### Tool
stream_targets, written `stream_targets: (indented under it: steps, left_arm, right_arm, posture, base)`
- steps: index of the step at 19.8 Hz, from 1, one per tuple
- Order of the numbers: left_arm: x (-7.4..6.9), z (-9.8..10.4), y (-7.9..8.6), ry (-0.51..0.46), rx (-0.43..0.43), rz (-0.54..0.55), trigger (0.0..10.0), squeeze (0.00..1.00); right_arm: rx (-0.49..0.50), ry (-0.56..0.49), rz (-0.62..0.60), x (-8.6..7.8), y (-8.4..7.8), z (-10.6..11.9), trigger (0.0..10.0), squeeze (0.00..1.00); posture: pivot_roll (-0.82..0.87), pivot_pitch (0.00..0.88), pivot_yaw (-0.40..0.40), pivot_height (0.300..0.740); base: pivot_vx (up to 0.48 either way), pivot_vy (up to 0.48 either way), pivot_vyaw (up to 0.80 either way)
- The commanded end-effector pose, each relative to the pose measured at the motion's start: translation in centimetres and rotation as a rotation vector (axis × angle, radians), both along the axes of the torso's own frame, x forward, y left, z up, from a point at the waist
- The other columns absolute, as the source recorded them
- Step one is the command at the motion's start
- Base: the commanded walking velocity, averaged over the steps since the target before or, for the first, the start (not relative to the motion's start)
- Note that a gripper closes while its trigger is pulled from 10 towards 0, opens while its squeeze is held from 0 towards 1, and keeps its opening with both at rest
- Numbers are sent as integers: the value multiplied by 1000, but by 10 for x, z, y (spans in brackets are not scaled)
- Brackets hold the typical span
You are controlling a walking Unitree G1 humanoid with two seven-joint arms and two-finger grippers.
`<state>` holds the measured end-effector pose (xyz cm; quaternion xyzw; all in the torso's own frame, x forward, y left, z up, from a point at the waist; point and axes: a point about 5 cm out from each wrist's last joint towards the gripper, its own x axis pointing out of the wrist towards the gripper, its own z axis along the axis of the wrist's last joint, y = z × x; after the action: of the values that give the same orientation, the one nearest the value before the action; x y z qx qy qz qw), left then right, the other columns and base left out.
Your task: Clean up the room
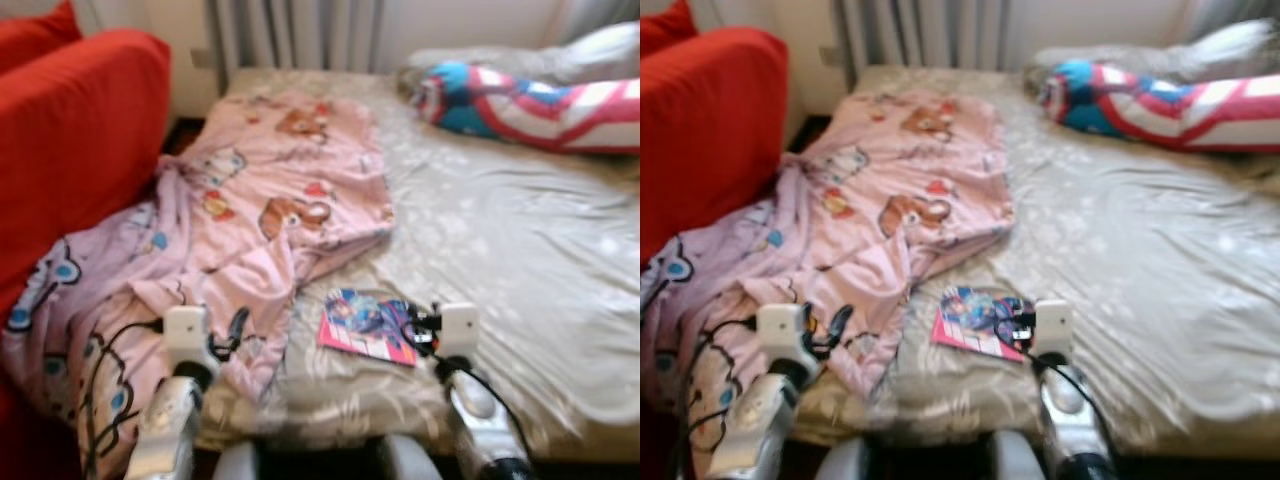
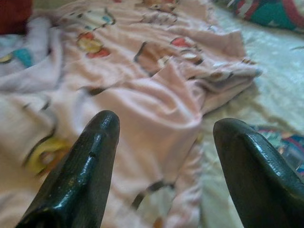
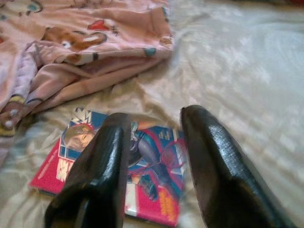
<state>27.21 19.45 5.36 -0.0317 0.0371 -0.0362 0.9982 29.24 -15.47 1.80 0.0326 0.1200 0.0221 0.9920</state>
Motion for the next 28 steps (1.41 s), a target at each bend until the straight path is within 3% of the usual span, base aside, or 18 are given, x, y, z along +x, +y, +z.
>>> stream_targets:
  steps: [1, 3, 4, 5, 8, 13, 14, 15, 17, 23, 28]
  left_arm:
    - [-4, -3, 2, 13, -4, 9, 10000, 0]
    - [-5, -3, 2, 12, -2, 4, 10000, 0]
    - [-5, -2, 3, 11, 1, 0, 10000, 0]
    - [-5, -1, 3, 9, 4, -3, 10000, 0]
    - [-7, 1, 4, 12, 18, -20, 10000, 0]
    - [-5, 15, 1, -19, 35, -58, 10000, 0]
    - [-5, 18, 0, -26, 38, -68, 10000, 0]
    - [-4, 25, -3, -37, 38, -79, 10000, 0]
    - [-8, 32, -5, -51, 36, -88, 10000, 0]
    - [-12, 47, -6, -68, 32, -80, 10000, 0]
    - [-28, 54, -9, -46, 26, -73, 10000, 0]
  right_arm:
    - [10, 38, -40, 0, -8, -4, 10000, 0]
    - [13, 97, -98, 1, -17, -8, 10000, 0]
    - [32, 131, -143, 2, -24, -10, 10000, 267]
    - [60, 151, -180, 3, -30, -11, 10000, 1000]
    - [78, 212, -235, 6, -39, -13, 10000, 1000]
    - [177, 173, -231, 15, -24, -6, 10000, 1000]
    - [197, 150, -214, 17, -20, -4, 10000, 396]
    - [269, 122, -207, 20, -16, 0, 10000, 0]
    - [340, 96, -221, 21, -15, 3, 10000, 0]
    - [417, 57, -178, 30, 2, 12, 10000, 0]
    - [557, -5, -273, 32, -17, 17, 10000, 0]
  posture:
    - [17, 116, -6, 635]
    - [24, 119, -5, 635]
    - [34, 121, -2, 635]
    - [44, 124, 2, 635]
    - [58, 129, 18, 635]
    - [90, 185, 53, 635]
    - [93, 201, 59, 635]
    - [100, 235, 70, 635]
    - [113, 278, 78, 635]
    - [149, 380, 90, 635]
    - [185, 444, 107, 635]
  base:
    - [0, 0, 0]
    - [0, 0, 0]
    - [0, 0, 0]
    - [0, 0, 0]
    - [0, 0, 0]
    - [0, 0, 0]
    - [0, 0, 0]
    - [0, 0, 0]
    - [0, 0, 0]
    - [0, 0, 0]
    - [0, 0, 0]
